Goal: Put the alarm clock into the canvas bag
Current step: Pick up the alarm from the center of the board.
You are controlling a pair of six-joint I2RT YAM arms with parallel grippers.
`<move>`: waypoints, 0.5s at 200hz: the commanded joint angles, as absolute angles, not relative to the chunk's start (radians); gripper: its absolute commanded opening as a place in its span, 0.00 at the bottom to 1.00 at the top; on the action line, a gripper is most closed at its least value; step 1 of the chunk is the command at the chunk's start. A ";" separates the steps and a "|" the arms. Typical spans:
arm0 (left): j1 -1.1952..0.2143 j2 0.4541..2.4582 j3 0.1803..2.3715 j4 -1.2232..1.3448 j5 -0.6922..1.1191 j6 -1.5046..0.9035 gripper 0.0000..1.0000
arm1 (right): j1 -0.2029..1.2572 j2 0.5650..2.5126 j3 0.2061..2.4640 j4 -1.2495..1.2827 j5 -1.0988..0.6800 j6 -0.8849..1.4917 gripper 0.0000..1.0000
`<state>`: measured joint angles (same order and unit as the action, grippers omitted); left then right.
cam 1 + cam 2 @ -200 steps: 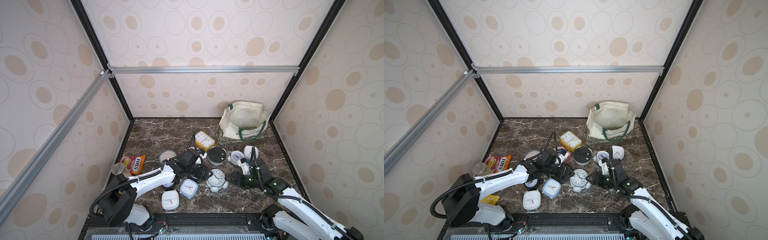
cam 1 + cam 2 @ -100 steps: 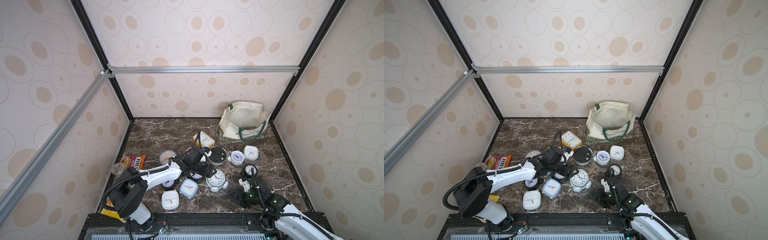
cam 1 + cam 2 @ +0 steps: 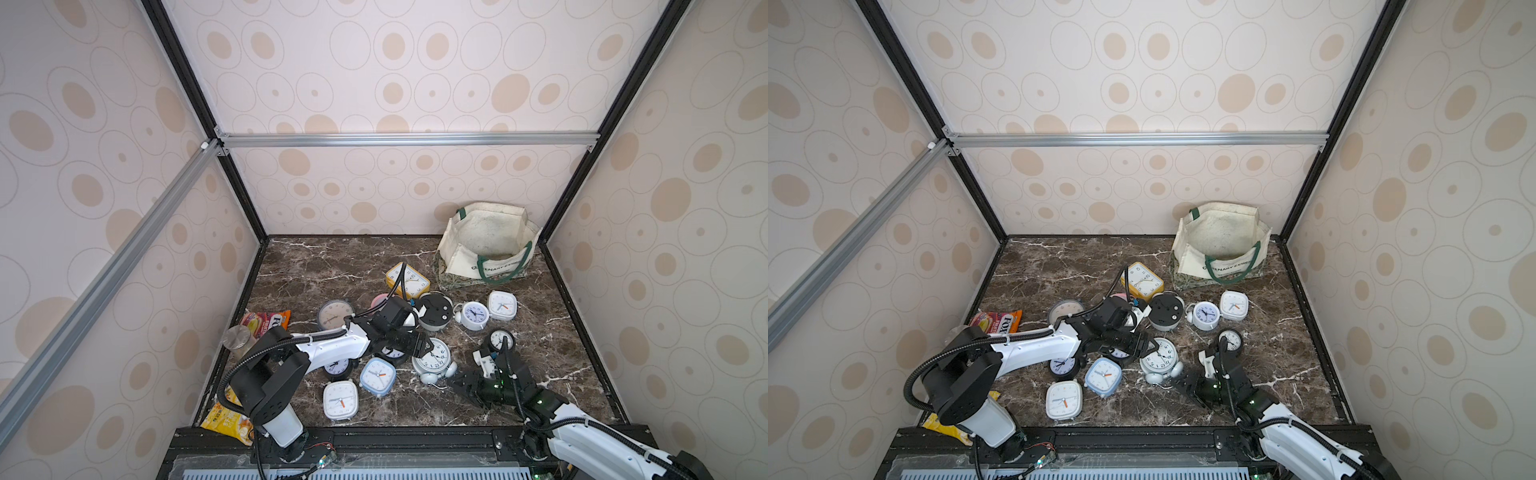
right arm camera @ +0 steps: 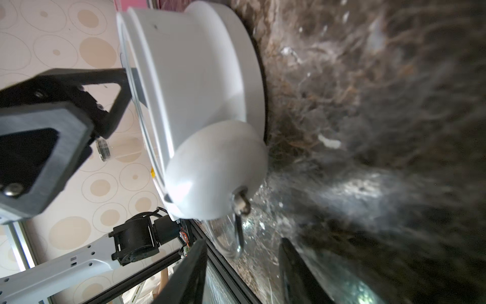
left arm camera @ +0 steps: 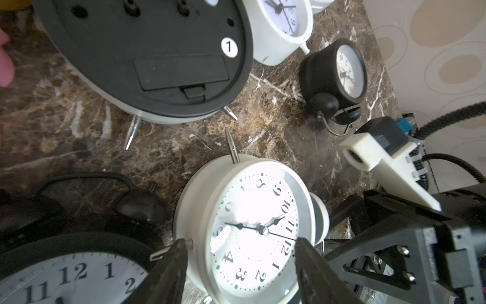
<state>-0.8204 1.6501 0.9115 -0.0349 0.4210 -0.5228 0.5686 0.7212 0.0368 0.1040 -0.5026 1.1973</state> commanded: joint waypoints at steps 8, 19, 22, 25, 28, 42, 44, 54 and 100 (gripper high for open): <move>-0.828 1.681 0.896 -0.015 0.443 -0.528 0.61 | 0.575 0.769 0.028 0.208 -0.476 1.227 0.43; -0.828 1.683 0.889 -0.012 0.447 -0.528 0.61 | 0.575 0.794 0.022 0.241 -0.479 1.231 0.40; -0.828 1.683 0.888 -0.010 0.448 -0.530 0.61 | 0.575 0.800 0.020 0.249 -0.479 1.232 0.40; -0.829 1.683 0.886 -0.009 0.448 -0.531 0.61 | 0.575 0.806 0.019 0.259 -0.479 1.234 0.40; -0.829 1.683 0.885 -0.007 0.448 -0.532 0.61 | 0.575 0.813 0.016 0.268 -0.478 1.236 0.39; -0.828 1.683 0.880 -0.005 0.448 -0.536 0.60 | 0.577 0.842 0.010 0.306 -0.476 1.239 0.39; -0.828 1.682 0.878 -0.004 0.447 -0.538 0.60 | 0.577 0.845 0.009 0.313 -0.476 1.240 0.39; -0.829 1.680 0.872 0.004 0.447 -0.545 0.60 | 0.578 0.865 0.005 0.347 -0.476 1.240 0.38; -0.828 1.683 0.851 0.029 0.454 -0.564 0.60 | 0.593 0.931 -0.005 0.479 -0.463 1.239 0.31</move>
